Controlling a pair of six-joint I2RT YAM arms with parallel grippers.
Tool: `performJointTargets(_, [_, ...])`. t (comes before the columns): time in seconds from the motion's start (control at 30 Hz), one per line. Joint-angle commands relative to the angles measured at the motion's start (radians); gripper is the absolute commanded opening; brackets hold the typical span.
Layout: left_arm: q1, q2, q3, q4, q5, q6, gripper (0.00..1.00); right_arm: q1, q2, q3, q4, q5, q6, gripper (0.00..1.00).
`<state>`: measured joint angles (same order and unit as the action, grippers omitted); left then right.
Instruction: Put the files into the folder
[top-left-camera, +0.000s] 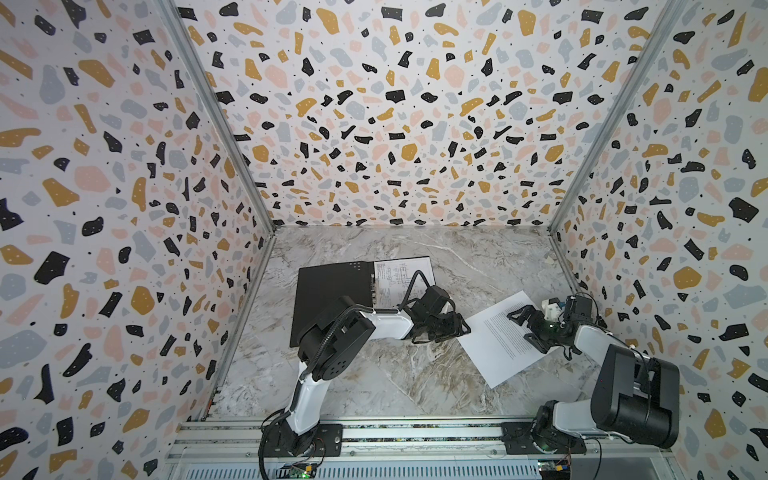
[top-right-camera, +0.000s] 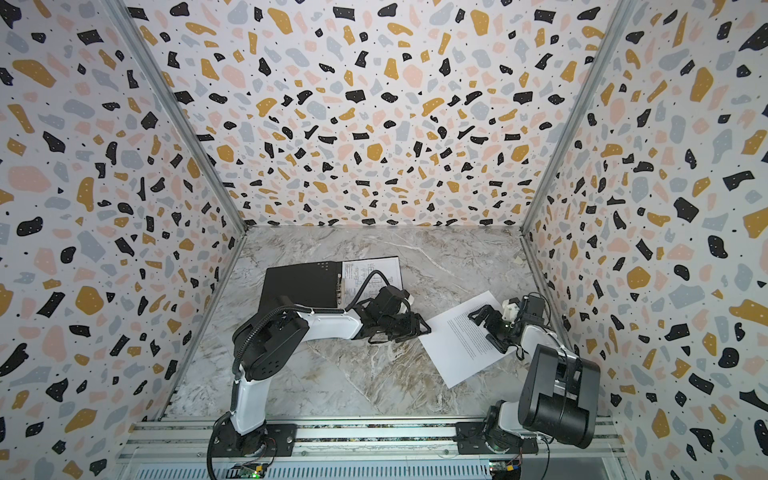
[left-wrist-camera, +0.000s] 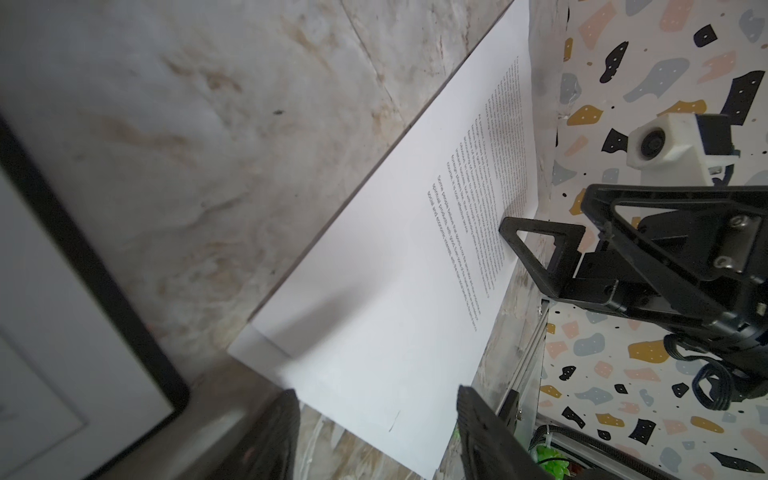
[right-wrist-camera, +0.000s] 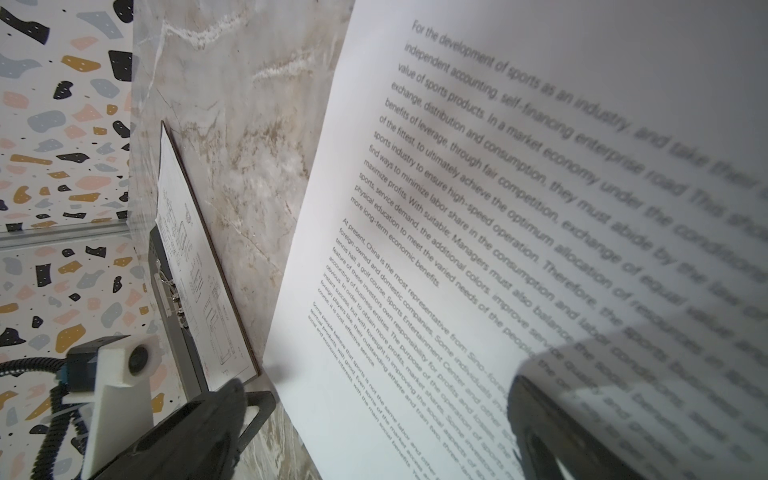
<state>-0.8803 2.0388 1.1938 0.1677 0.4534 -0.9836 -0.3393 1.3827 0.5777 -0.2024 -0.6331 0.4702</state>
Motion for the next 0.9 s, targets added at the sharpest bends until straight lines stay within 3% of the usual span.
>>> performJointTargets(0.0, [-0.003, -0.022, 0.013, 0.038, 0.010, -0.009, 0.61, -0.007, 0.048, -0.036, -0.046, 0.113, -0.018, 0.99])
performJointTargets(0.87, [-0.002, 0.060, 0.033, -0.053, -0.029, 0.014, 0.61, -0.007, 0.027, -0.048, -0.052, 0.103, -0.020, 0.99])
